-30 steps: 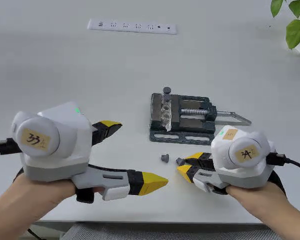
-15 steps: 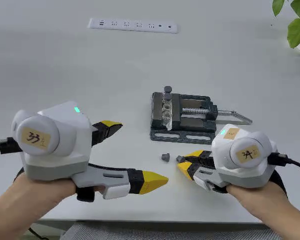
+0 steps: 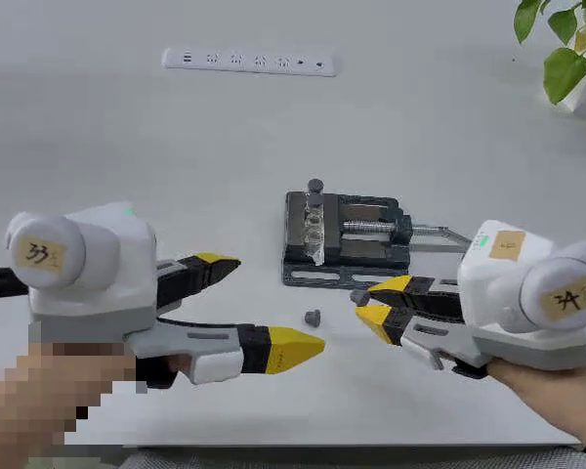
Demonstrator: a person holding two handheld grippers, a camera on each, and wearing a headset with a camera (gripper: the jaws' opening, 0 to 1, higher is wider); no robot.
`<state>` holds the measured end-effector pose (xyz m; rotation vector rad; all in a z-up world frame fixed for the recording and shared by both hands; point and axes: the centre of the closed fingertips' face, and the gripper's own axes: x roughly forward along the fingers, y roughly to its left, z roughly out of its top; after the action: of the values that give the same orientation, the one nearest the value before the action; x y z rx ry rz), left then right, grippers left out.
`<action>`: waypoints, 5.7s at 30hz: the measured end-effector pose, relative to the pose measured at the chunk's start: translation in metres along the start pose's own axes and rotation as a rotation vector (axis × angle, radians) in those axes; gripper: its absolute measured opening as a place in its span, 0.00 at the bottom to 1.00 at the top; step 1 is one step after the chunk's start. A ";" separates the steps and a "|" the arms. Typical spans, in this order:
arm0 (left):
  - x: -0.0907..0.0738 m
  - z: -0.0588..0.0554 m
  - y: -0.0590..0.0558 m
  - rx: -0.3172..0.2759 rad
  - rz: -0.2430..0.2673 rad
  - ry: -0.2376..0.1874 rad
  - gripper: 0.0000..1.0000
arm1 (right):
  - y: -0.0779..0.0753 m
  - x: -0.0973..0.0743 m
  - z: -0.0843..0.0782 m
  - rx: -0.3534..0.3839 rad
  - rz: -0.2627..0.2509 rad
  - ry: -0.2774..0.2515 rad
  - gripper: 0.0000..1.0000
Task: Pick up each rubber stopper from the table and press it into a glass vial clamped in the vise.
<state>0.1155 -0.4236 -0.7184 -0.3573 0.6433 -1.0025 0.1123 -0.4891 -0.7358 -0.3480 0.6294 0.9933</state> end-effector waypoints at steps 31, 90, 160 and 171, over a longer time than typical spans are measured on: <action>-0.002 0.010 -0.086 -0.528 -0.540 0.081 0.18 | 0.064 -0.055 0.062 -0.305 0.221 -0.184 0.07; -0.013 0.035 -0.105 -0.699 -0.711 -0.027 0.04 | 0.064 -0.072 0.087 -0.216 0.245 -0.301 0.07; -0.002 0.028 -0.055 -0.215 -0.332 -0.058 0.64 | 0.035 -0.066 0.065 -0.229 0.223 -0.042 0.05; 0.005 0.026 -0.030 0.072 -0.127 -0.016 0.88 | 0.009 -0.057 0.042 -0.371 0.189 0.139 0.05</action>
<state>0.1143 -0.4430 -0.6833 -0.3455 0.5733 -1.1402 0.0962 -0.4991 -0.6673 -0.6991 0.6101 1.2778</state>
